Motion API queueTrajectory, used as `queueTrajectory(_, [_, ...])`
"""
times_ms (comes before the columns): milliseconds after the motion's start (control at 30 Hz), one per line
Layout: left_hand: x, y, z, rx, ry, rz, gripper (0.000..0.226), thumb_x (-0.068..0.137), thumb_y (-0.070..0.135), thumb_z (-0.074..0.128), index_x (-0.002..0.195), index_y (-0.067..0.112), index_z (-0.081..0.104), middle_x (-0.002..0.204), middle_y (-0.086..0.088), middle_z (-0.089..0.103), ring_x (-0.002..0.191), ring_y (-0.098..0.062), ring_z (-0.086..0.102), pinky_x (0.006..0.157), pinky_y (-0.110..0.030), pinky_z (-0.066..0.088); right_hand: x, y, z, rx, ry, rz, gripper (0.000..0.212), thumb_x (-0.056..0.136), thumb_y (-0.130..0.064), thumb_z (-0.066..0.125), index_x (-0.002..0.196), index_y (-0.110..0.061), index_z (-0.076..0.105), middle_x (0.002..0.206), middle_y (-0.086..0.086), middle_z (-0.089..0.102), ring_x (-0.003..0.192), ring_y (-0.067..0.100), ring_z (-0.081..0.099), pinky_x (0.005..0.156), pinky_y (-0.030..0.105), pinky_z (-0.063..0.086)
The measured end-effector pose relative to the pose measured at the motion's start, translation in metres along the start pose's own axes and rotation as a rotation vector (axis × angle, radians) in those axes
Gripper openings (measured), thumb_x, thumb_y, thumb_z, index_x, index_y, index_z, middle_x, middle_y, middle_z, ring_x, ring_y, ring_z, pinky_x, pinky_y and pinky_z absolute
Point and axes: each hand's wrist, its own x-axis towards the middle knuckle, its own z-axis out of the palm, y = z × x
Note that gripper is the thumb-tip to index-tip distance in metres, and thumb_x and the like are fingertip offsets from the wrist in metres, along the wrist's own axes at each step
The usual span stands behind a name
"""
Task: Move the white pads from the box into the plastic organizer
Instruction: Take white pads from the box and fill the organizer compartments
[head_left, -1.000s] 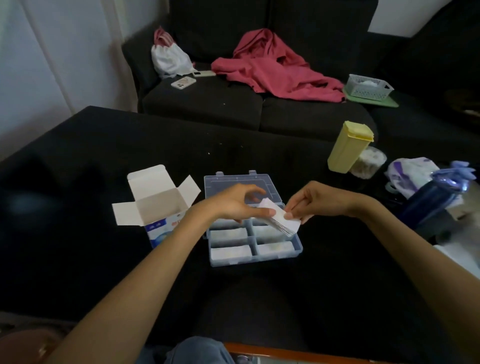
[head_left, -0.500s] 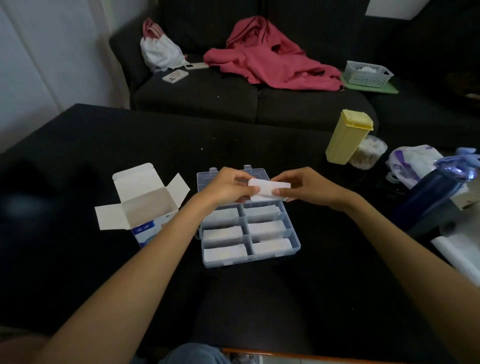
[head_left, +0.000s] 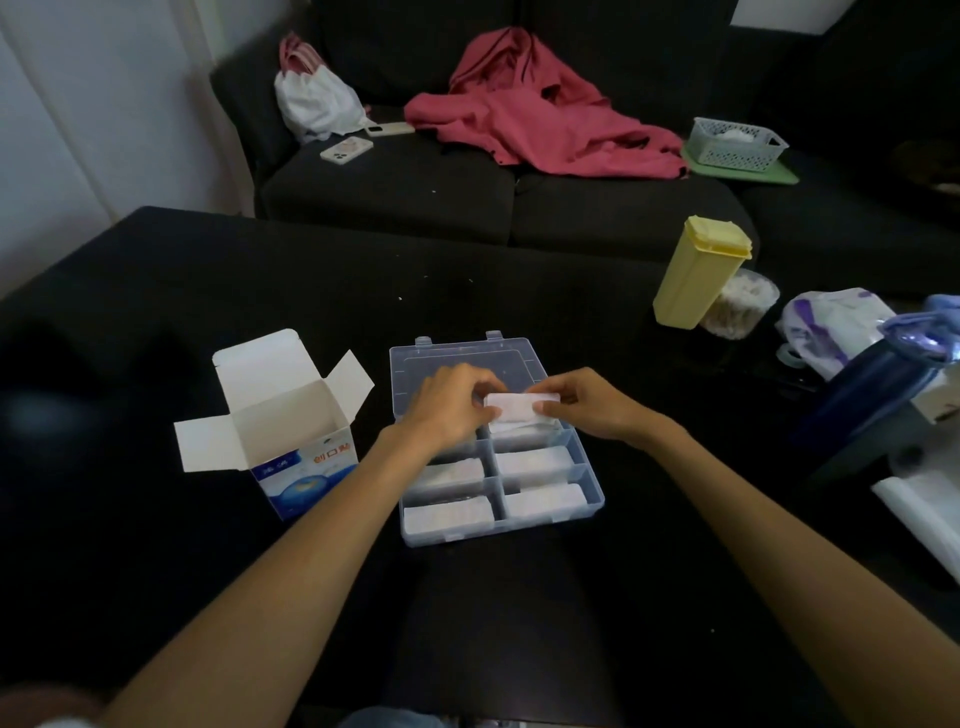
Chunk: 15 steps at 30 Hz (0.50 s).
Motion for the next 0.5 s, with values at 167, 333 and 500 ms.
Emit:
queueTrajectory(167, [-0.002, -0.005, 0.006, 0.101, -0.016, 0.021, 0.030, 0.087, 0.023, 0.066, 0.116, 0.026, 0.063, 0.113, 0.001, 0.065, 0.099, -0.015, 0.061, 0.084, -0.029, 0.051, -0.001, 0.006, 0.012, -0.089, 0.043, -0.044, 0.028, 0.094, -0.011, 0.050, 0.120, -0.009, 0.061, 0.109, 0.003, 0.060, 0.080, 0.002, 0.049, 0.065, 0.010, 0.038])
queueTrajectory(333, [-0.006, -0.005, 0.007, 0.176, -0.016, 0.071, 0.034, 0.088, 0.028, 0.064, 0.122, 0.025, 0.062, 0.115, 0.001, 0.062, 0.102, -0.016, 0.058, 0.082, -0.027, 0.046, -0.002, 0.014, 0.015, -0.169, 0.125, -0.062, 0.026, 0.091, -0.016, 0.056, 0.116, -0.015, 0.064, 0.100, -0.002, 0.052, 0.090, 0.009, 0.047, 0.074, 0.016, 0.039])
queueTrajectory(500, [-0.009, -0.009, 0.013, 0.245, -0.026, 0.108, 0.034, 0.091, 0.031, 0.059, 0.125, 0.025, 0.061, 0.120, 0.002, 0.058, 0.107, -0.017, 0.052, 0.081, -0.025, 0.038, -0.002, 0.017, 0.011, -0.186, 0.123, -0.050, 0.024, 0.089, -0.015, 0.059, 0.112, -0.013, 0.066, 0.093, -0.005, 0.057, 0.078, 0.005, 0.048, 0.067, 0.011, 0.037])
